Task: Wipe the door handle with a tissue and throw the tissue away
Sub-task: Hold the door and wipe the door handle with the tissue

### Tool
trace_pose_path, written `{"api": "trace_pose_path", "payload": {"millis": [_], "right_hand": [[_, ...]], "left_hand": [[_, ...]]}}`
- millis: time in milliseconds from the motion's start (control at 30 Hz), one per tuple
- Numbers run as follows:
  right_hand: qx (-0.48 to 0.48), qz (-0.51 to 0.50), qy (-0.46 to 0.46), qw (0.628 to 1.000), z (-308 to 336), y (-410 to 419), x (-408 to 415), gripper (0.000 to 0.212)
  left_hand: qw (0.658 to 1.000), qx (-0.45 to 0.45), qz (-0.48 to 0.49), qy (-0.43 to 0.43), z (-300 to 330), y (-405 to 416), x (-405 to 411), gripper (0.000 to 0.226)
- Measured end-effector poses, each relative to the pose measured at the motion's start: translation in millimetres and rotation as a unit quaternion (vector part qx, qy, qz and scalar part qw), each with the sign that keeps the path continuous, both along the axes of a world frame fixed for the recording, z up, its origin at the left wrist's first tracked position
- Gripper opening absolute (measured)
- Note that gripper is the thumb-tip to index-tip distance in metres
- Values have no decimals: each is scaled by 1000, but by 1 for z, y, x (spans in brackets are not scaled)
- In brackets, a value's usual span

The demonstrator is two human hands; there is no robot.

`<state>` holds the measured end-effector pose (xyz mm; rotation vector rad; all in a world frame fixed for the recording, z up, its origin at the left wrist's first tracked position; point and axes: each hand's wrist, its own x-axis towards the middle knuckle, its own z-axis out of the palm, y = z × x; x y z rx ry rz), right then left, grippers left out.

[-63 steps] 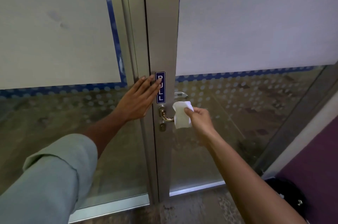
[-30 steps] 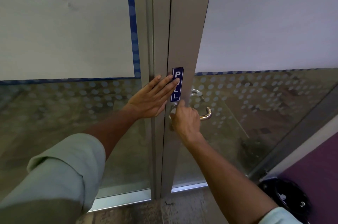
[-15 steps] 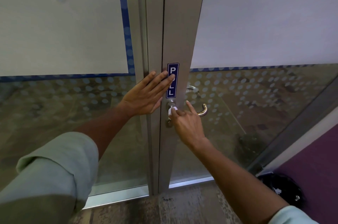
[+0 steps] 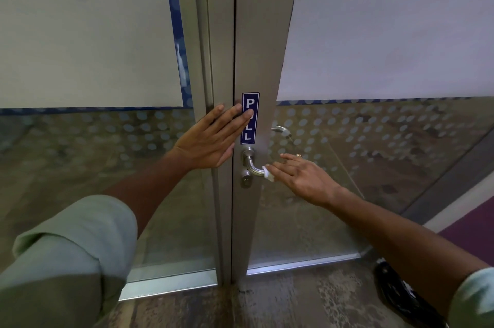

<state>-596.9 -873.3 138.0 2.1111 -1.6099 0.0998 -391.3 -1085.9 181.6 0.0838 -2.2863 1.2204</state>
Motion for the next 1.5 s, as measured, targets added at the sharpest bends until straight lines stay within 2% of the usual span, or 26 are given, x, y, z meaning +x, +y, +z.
{"api": "trace_pose_path", "payload": {"millis": [267, 633, 700, 767, 867, 967, 1033, 1100, 1300, 1500], "right_hand": [[32, 18, -9, 999, 5, 17, -55, 65], [137, -21, -104, 985, 30, 11, -57, 39], [172, -20, -143, 974, 37, 7, -56, 35], [186, -38, -229, 955, 38, 6, -57, 28], [159, -99, -380, 906, 32, 8, -57, 27], [106, -136, -474, 864, 24, 10, -50, 28], [87, -141, -551, 818, 19, 12, -44, 28], [75, -148, -630, 759, 12, 12, -41, 27], [27, -221, -809, 544, -1, 6, -31, 29], [105, -160, -918, 348, -11, 36, -30, 33]], "left_hand": [[1000, -5, 7, 6, -3, -2, -1, 73], [1000, -14, 16, 11, -3, -3, -2, 73], [1000, -12, 16, 11, -4, -2, -1, 74], [1000, -14, 15, 11, -3, -1, -1, 74], [1000, -22, 12, 17, -2, -2, -2, 73], [1000, -22, 16, 14, -3, -1, -2, 74], [999, -23, 19, 14, -3, -1, -2, 74], [999, -24, 18, 16, -2, -2, -2, 74], [999, -28, 17, 19, -3, -2, -2, 75], [999, -25, 14, 17, -3, -2, -2, 75]]}}
